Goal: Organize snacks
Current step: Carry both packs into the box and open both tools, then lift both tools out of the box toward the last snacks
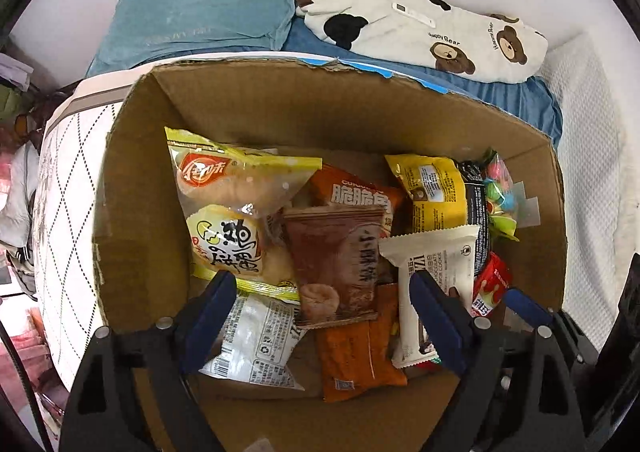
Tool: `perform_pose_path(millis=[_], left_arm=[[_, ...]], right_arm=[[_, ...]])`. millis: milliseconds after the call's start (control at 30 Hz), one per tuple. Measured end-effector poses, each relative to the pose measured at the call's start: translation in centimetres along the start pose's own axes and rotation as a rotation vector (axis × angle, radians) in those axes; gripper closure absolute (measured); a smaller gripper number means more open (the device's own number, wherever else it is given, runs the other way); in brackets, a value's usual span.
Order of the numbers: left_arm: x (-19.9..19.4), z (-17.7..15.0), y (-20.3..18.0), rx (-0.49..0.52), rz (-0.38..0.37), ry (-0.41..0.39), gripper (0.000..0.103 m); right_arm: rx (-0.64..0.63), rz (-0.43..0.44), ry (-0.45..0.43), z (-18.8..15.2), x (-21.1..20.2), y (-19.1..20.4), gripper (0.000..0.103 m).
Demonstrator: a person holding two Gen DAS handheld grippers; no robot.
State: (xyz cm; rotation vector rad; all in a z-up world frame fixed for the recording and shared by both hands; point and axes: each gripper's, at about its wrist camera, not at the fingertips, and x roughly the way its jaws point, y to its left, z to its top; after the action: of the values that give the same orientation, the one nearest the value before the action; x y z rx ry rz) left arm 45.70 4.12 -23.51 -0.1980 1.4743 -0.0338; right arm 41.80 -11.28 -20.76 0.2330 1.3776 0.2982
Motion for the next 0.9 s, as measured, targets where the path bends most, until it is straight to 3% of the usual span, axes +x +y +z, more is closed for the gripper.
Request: perform_pose_path(millis=[367, 667, 900], left_arm=[[-0.6, -2.7, 0.6, 0.007, 0.044, -0.051, 0.015], [-1.4, -5.0, 1.0, 0.028, 0.062, -0.093, 0.015], [-3.4, -6.7, 1.6, 0.029, 0.08, -0.169, 0.015]], right_arm=[[-0.06, -0.154, -0.044, -1.6, -1.6, -0.3, 0.003], [-0.086, -0.184, -0.076, -3.2, -3.1, 0.1, 0.003], [-0.118, -0.208, -0.135, -4.9, -5.1, 0.7, 0.003]])
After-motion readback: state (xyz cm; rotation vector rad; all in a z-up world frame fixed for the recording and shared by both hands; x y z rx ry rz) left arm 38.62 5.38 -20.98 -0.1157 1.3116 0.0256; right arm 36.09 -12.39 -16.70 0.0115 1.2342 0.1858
